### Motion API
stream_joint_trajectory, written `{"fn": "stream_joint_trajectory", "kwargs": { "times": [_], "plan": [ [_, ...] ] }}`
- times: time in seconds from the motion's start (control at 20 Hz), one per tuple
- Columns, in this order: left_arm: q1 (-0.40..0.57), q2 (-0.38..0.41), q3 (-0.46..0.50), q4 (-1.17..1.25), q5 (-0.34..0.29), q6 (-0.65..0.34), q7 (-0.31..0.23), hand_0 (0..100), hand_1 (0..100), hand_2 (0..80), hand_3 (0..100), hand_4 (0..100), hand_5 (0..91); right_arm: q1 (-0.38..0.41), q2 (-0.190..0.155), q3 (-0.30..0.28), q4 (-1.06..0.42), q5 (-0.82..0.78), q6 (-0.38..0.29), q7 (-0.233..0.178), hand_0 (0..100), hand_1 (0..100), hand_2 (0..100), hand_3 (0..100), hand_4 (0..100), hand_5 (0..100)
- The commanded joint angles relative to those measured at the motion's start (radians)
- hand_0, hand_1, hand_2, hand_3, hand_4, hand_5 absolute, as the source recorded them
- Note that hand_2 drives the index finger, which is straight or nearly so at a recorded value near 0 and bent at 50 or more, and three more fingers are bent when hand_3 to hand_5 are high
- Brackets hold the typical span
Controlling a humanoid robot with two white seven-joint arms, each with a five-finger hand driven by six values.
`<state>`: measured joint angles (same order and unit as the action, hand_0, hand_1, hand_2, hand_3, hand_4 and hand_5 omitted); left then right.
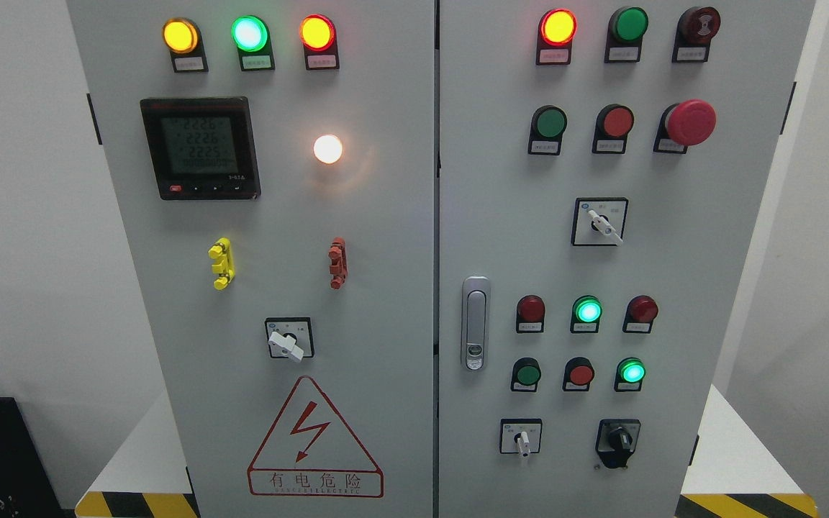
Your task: Flip black knob to close circuit
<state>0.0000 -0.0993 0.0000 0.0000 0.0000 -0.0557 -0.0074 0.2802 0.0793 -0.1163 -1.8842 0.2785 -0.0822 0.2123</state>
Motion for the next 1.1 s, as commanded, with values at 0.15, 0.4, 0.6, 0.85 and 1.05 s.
{"fn": "stream_joint_trajectory", "kwargs": {
  "times": [0.15, 0.4, 0.6, 0.85, 1.05],
  "plan": [
    [0.034, 0.000, 0.011, -0.034, 0.008, 0.001, 0.000, 0, 0, 0.0, 5, 3, 0.0, -0.098, -0.062, -0.069, -0.133, 0.583, 0.015, -0.063, 0, 28, 67, 83, 72, 74],
    [0.034, 0.000, 0.011, -0.034, 0.008, 0.001, 0.000, 0, 0, 0.0, 5, 3, 0.0, -0.134, -0.095, -0.068, -0.133, 0.761, 0.087, -0.051, 0, 31, 80, 97, 75, 80],
    [0.034, 0.001, 0.011, -0.034, 0.008, 0.001, 0.000, 0, 0, 0.0, 5, 3, 0.0, -0.186, -0.096, -0.048, -0.125, 0.904, 0.148, -0.021, 0, 29, 85, 100, 78, 82],
    [0.034, 0.000, 0.011, -0.034, 0.008, 0.001, 0.000, 0, 0, 0.0, 5, 3, 0.0, -0.225, -0.095, -0.013, -0.067, 0.975, 0.142, 0.016, 0, 21, 86, 100, 79, 83],
    [0.034, 0.000, 0.011, -0.034, 0.008, 0.001, 0.000, 0, 0, 0.0, 5, 3, 0.0, -0.295, -0.084, 0.004, -0.015, 0.984, 0.150, 0.015, 0, 20, 86, 100, 79, 83]
  ]
}}
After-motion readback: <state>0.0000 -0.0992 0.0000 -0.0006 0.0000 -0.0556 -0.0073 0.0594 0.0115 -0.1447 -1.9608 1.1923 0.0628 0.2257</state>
